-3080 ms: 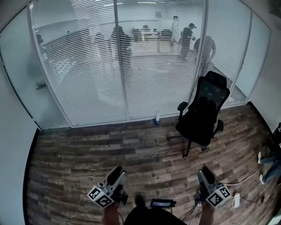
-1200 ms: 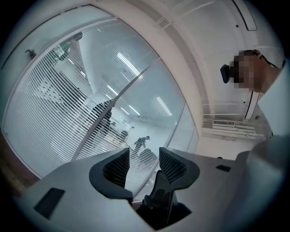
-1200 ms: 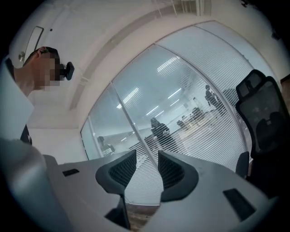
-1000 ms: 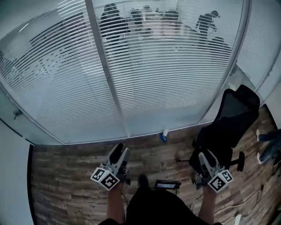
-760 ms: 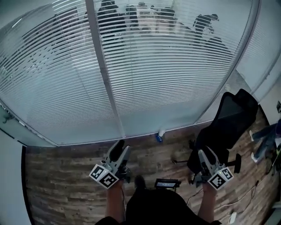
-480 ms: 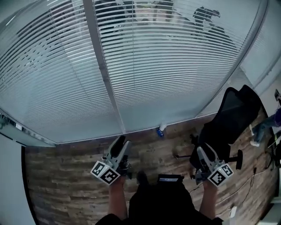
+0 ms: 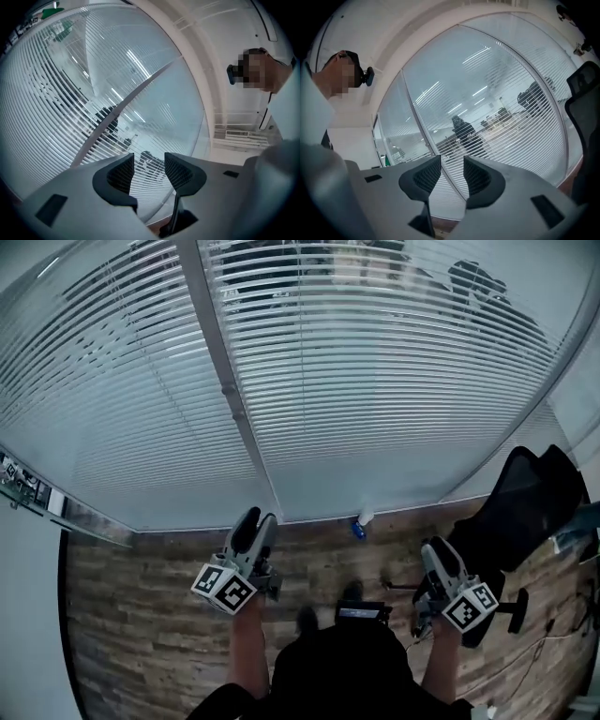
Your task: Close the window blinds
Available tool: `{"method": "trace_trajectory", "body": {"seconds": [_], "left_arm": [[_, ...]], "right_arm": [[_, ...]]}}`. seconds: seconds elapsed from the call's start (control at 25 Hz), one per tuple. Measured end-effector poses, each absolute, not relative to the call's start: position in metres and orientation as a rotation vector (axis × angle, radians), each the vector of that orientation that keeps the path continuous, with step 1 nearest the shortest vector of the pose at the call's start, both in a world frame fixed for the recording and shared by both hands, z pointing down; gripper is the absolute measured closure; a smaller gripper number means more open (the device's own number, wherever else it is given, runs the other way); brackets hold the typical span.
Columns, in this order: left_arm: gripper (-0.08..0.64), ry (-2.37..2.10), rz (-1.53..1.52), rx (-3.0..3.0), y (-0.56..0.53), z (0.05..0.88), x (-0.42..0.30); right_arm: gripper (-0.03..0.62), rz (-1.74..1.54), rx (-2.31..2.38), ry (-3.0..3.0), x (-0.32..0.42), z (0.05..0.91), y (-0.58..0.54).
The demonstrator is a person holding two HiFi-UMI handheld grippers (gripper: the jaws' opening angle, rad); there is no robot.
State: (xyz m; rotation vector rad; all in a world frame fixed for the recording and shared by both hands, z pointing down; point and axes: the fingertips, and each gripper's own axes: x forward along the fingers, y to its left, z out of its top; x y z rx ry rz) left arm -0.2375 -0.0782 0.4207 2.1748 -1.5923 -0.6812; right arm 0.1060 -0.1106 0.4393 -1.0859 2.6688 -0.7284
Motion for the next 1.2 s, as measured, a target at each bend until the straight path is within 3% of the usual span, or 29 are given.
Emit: {"method": "trace_trajectory", "body": {"seconds": [0.52, 1.2], "left_arm": [[0.357, -2.025, -0.380, 1.956, -0.171, 0.426, -0.255], [0.357, -2.237, -0.295, 1.699, -0.268, 0.456, -0.374]], "right_arm": [[0.440, -0.790, -0.949, 2.643, 0.155, 0.465, -0.251], [0.440, -0.764, -1.070, 2.585, 0.142, 0.475, -0.282]]}}
